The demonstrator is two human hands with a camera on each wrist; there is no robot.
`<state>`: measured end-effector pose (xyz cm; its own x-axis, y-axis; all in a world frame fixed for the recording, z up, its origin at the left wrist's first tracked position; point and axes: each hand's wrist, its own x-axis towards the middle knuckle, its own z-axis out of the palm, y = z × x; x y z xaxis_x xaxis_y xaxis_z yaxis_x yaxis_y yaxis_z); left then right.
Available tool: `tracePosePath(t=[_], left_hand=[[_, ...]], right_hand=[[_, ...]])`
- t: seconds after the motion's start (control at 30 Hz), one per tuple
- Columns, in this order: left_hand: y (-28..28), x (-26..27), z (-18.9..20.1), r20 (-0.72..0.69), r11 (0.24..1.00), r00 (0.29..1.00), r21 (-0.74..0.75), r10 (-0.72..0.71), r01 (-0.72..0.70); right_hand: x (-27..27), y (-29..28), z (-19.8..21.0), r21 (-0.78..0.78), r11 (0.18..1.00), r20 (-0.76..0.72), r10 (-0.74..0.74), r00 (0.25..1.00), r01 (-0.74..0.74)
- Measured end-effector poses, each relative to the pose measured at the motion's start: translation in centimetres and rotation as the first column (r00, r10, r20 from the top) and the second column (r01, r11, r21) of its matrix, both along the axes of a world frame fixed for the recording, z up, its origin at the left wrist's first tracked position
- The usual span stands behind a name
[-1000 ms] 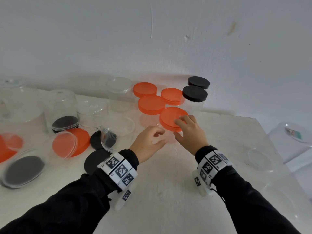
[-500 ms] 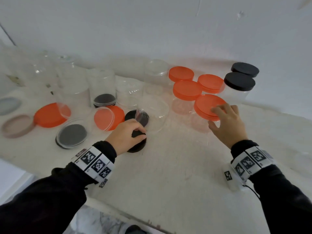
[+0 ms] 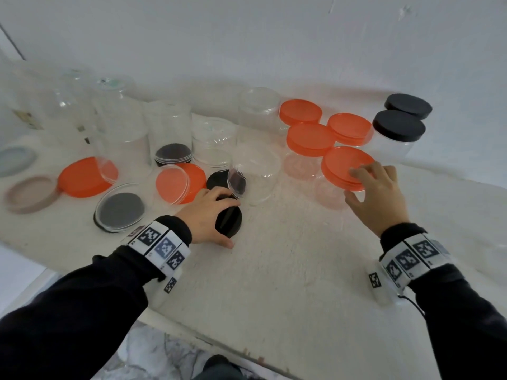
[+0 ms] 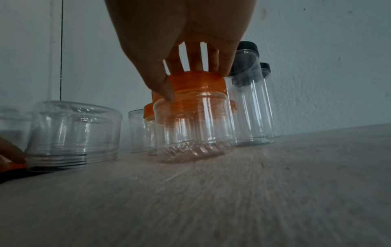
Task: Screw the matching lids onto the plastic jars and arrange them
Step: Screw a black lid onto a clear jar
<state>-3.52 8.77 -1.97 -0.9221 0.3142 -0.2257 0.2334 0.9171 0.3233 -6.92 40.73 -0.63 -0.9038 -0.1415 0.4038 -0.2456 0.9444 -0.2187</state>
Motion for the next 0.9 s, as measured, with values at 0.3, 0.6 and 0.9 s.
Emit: tracePosePath(t=[0.3,0.6,0.9], left_hand=[[0.7,0.5,-0.6,0.048,0.998,0.998,-0.044,-0.033,0.035],[1.4,0.9,0.0,0.063,0.999,0.997,0.007,-0.051,0.051],[5.0,1.7,1.7,-0.105,0.93,0.969,0.274,-0.224,0.245]], right_hand=[[0.0,0.0,-0.1,0.003,1.0,-0.008,-0.001,1.0,0.001],[0.3,-0.2,0.4,0.034,0.999,0.023,-0.011,1.0,0.01],[3.0,0.8,2.6,-0.004,1.0,0.153,-0.009,0.988,0.01]])
